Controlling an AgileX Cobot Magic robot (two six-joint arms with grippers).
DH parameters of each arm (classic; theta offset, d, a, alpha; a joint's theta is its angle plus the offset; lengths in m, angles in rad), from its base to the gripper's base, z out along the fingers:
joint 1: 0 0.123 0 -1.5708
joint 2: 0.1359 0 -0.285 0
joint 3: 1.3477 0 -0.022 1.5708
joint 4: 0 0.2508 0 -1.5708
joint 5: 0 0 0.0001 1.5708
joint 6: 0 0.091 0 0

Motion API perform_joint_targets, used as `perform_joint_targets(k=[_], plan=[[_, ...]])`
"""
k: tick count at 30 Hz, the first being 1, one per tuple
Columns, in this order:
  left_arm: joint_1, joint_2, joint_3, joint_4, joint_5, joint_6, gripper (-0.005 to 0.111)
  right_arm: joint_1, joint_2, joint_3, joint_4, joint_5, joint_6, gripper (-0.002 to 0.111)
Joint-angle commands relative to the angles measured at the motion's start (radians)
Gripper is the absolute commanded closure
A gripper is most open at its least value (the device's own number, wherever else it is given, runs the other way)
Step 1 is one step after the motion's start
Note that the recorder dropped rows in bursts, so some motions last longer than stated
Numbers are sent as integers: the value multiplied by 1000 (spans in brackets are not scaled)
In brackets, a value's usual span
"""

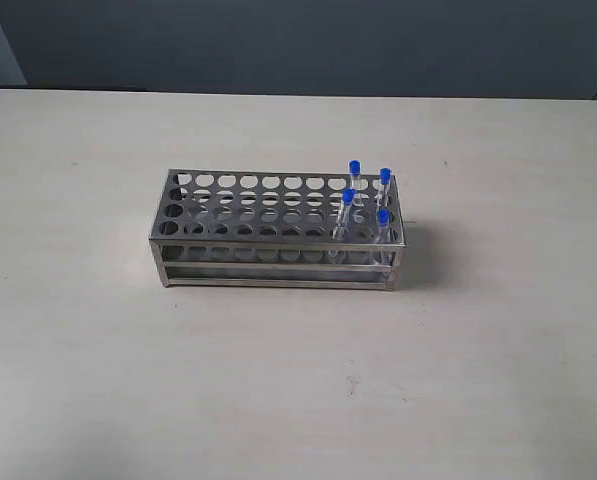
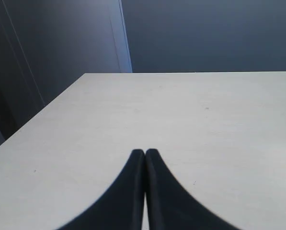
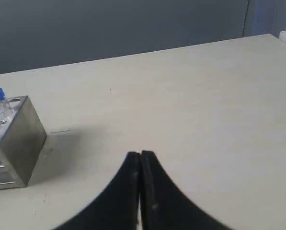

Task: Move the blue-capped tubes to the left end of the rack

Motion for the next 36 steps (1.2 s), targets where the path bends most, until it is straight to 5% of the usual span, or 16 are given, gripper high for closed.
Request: perform_joint_targets(k=[1,6,15,18,24,28,36], plan=[[1,-4,5,4,-12,-4,106,-5,-8,8,1,-100,-4,108],[1,-4,5,4,-12,-4,106,-5,-8,8,495,-329,-1,108],[1,-4,5,4,-12,-4,106,-5,-8,-28,573,-581,63,108],[1,-4,5,4,-12,-4,106,-5,-7,-115,368,-585,107,108],[1,-4,5,4,-12,-4,106,-5,281,-450,-406,-648,629,108],[1,-4,5,4,-12,-4,106,-5,554,-542,-911,-908,955,108],[1,-4,5,4,-12,-4,106,25,987,-498,-857,-1044,744,109]])
